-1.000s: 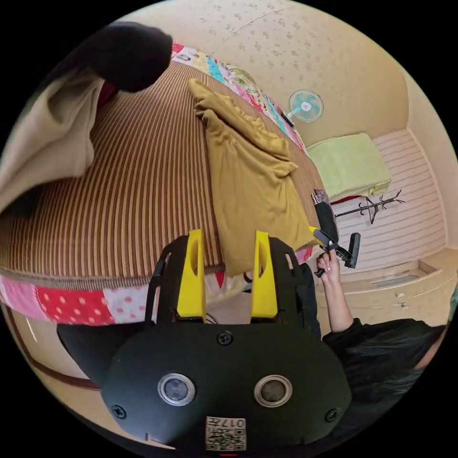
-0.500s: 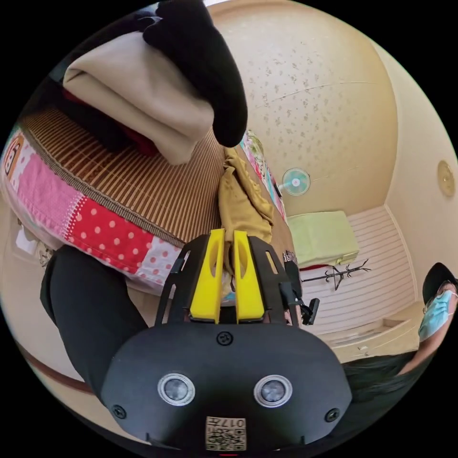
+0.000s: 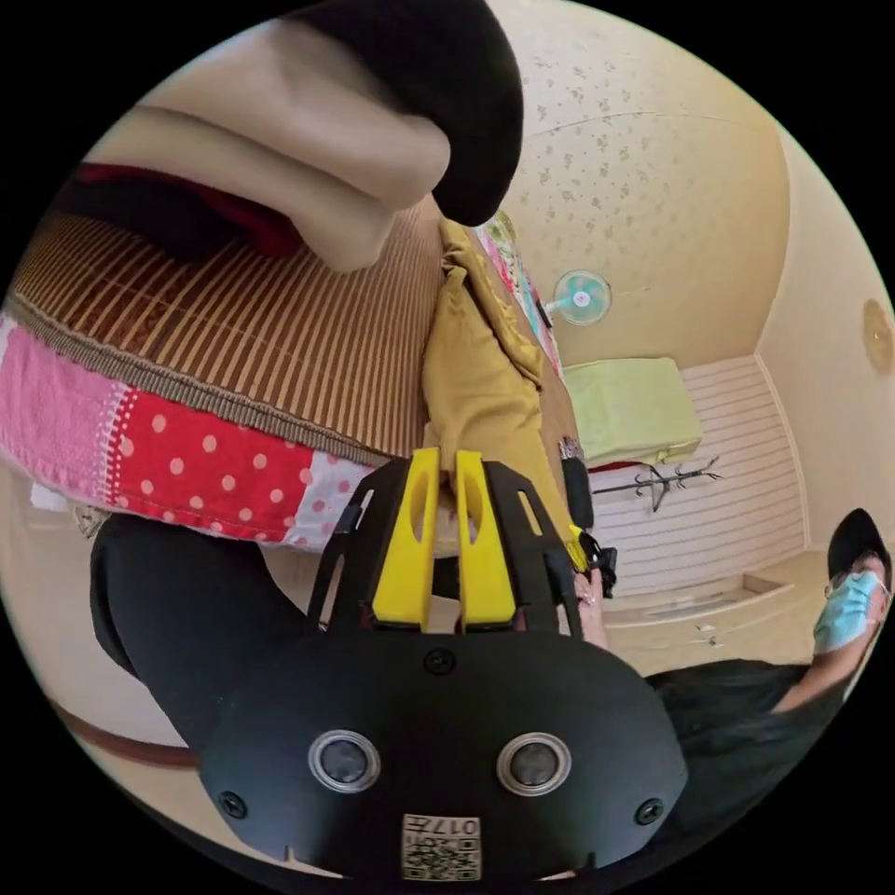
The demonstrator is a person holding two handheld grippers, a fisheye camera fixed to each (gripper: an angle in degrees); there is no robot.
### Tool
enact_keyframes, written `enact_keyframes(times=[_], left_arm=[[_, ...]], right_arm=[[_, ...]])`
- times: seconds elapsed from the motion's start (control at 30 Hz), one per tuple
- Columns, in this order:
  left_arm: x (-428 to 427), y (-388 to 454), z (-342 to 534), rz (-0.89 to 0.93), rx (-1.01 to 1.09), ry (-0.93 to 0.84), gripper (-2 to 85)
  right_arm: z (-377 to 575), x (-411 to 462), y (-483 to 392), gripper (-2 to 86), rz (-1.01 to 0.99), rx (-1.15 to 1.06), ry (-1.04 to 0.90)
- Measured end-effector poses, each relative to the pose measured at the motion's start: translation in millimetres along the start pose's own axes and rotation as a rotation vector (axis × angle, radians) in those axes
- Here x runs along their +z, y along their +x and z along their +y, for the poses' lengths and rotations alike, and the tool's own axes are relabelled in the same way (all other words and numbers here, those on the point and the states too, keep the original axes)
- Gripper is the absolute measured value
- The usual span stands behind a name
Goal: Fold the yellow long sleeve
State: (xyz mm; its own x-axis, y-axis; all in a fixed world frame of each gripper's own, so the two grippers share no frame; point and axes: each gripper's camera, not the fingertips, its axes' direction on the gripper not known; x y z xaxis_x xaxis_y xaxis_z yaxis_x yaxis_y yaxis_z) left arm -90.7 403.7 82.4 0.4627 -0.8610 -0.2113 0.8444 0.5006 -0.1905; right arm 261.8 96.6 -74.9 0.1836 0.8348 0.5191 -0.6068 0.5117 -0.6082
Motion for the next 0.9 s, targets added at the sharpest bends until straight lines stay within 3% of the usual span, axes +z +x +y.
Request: enact_keyframes(times=[0.03,0.2,0.37,0.53,0.67,0.77,0.9], left_arm=[[-8,-1,3,0.112,0.036,-0.028,3.7],[-46,42,41,0.332,0.195,-0.11,3.8],[-82,92,60,0.485,0.257,0.016,3.8],[-52,97,-22,0.283,0.161,0.113,3.9],[-2,90,-113,0.087,0.126,0.106,7.3],[5,85,-136,0.029,0.092,0.161,12.0],[11,62,-86,-0.108,0.056,0.146,14.0]], right_arm=[[0,-11,-3,3.1,-0.044,-0.009,0.005],[23,-92,-72,2.6,-0.322,-0.205,0.015],[15,-114,-137,2.7,-0.286,-0.32,0.103],[-82,-61,-137,3.9,-0.121,-0.272,0.135],[-180,26,-127,7.8,0.234,-0.154,0.1],[-174,58,-151,9.4,0.3,-0.169,0.13],[-109,103,-169,9.5,0.503,-0.3,0.023]])
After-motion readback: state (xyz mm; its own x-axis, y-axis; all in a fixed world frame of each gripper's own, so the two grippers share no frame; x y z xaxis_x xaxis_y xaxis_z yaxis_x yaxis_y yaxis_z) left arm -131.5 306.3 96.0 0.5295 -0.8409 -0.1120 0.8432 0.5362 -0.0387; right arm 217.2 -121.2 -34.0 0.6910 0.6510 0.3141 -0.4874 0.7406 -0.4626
